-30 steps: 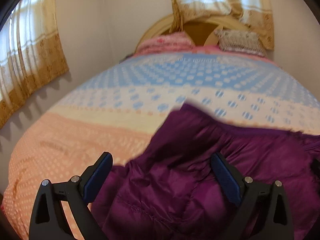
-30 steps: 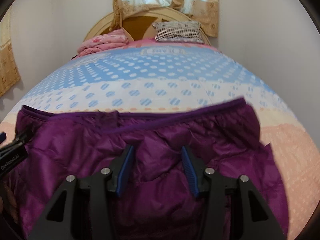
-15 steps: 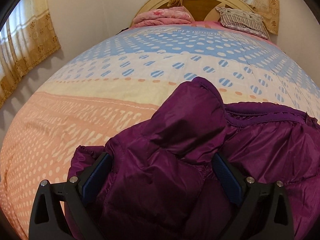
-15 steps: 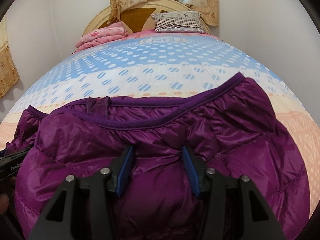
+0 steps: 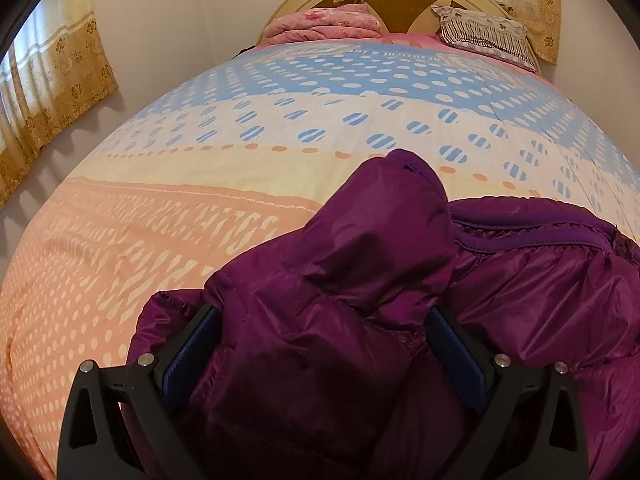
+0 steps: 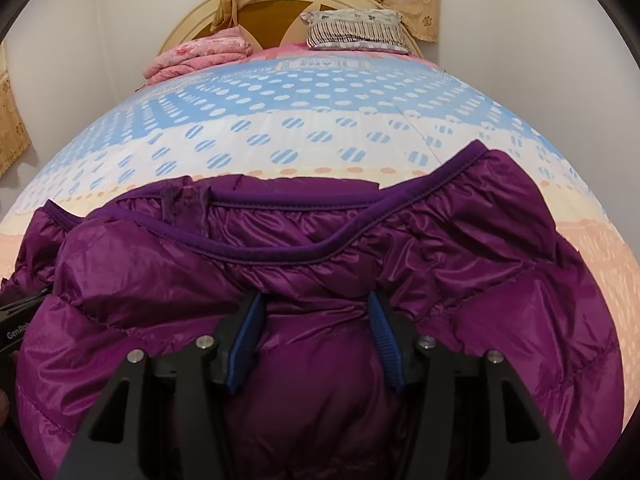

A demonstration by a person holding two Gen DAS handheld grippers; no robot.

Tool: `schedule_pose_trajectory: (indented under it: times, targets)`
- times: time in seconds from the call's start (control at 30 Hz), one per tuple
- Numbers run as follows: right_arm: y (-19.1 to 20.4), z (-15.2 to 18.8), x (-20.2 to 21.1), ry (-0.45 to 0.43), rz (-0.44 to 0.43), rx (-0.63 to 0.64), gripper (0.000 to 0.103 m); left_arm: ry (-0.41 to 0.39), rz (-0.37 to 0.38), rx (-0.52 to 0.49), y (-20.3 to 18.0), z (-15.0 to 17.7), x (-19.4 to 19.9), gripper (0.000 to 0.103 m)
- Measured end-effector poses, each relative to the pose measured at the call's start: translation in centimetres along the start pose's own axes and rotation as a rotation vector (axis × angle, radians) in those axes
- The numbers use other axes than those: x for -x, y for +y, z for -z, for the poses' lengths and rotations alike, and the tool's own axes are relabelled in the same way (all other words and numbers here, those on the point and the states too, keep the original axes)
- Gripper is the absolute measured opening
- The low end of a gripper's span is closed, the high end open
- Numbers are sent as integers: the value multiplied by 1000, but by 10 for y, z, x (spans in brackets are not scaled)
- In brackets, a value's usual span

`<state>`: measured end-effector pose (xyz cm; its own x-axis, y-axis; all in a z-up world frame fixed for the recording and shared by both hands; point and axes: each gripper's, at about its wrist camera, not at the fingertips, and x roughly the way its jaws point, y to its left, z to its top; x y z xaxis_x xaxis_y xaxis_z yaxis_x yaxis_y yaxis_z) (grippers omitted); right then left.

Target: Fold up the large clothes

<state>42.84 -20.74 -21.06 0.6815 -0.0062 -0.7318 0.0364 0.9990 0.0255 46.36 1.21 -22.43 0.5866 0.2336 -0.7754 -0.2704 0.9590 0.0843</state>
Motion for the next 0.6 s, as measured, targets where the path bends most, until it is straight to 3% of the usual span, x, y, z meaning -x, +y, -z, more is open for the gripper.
schedule_pose_trajectory:
  times: [0.6]
  targets:
    - [3, 1, -5, 16, 26, 22, 59, 6, -26, -21, -4, 0, -3, 102]
